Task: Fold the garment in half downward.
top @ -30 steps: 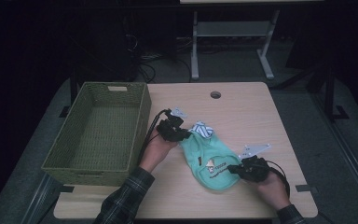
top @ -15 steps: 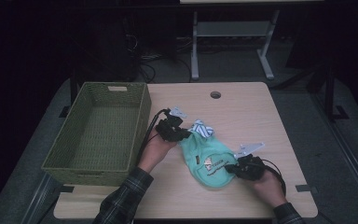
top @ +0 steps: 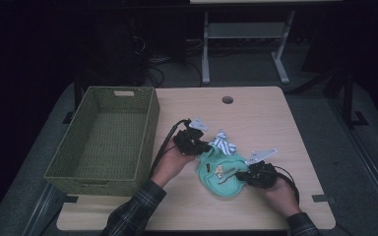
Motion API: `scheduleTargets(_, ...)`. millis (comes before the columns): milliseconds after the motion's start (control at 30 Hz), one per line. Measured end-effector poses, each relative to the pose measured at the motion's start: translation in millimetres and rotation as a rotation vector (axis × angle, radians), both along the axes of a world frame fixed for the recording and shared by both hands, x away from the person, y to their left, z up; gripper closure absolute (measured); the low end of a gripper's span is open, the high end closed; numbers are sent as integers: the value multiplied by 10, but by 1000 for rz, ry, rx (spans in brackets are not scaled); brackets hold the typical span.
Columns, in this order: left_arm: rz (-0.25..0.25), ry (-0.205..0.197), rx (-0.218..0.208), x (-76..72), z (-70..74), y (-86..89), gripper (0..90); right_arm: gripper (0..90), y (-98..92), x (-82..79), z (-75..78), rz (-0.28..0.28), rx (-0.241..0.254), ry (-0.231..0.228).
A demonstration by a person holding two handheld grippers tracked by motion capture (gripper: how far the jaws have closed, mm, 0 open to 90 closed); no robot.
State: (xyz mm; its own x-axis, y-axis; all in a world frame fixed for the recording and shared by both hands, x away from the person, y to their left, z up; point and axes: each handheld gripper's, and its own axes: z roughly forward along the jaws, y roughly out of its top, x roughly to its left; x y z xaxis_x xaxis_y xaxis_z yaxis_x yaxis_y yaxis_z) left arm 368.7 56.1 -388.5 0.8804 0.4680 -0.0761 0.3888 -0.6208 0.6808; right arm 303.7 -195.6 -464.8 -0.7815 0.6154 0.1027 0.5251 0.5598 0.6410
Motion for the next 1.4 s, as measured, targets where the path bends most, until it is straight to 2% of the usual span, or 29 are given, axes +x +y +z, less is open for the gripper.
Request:
scheduleTargets(233,-45,37,-3,-86,-89,-120,836,899,-48,-9,4,-1,10,-2)
scheduleTargets(467,-95,64,40,-176,-209,-227,825,898,-221,-7,58,-47,22,-15)
scheduleTargets(500,-94,72,36,-192,-225,-244,820,899,-244,-4,61,-53,23,-18)
scheduleTargets(600,-109,77,40,-215,-235,-267,760,898,-299,-1,77,-68,28,-24)
scheduleTargets(633,-119,76,33,-216,-229,-267,710,899,-311,1,80,-71,31,-28)
scheduleTargets(767,-133,83,-2,-230,-167,-268,613,898,-327,-2,92,-75,36,-26)
scheduleTargets(967,-123,72,-41,-192,-95,-261,570,898,-298,-16,114,-63,53,-34)
scheduleTargets(1133,-90,67,-36,-107,-134,-314,572,898,-246,-26,117,-46,53,-33)
scheduleTargets(1167,-93,64,-23,-81,-145,-322,572,898,-235,-29,116,-44,52,-26)
scheduleTargets(1267,-79,68,-14,-29,-189,-363,573,898,-211,-33,114,-35,59,-32)
scheduleTargets(1300,-66,79,-24,-27,-208,-382,573,898,-204,-36,120,-34,59,-31)
scheduleTargets(1400,-76,85,-4,-9,-245,-403,572,898,-181,-43,120,-26,60,-32)
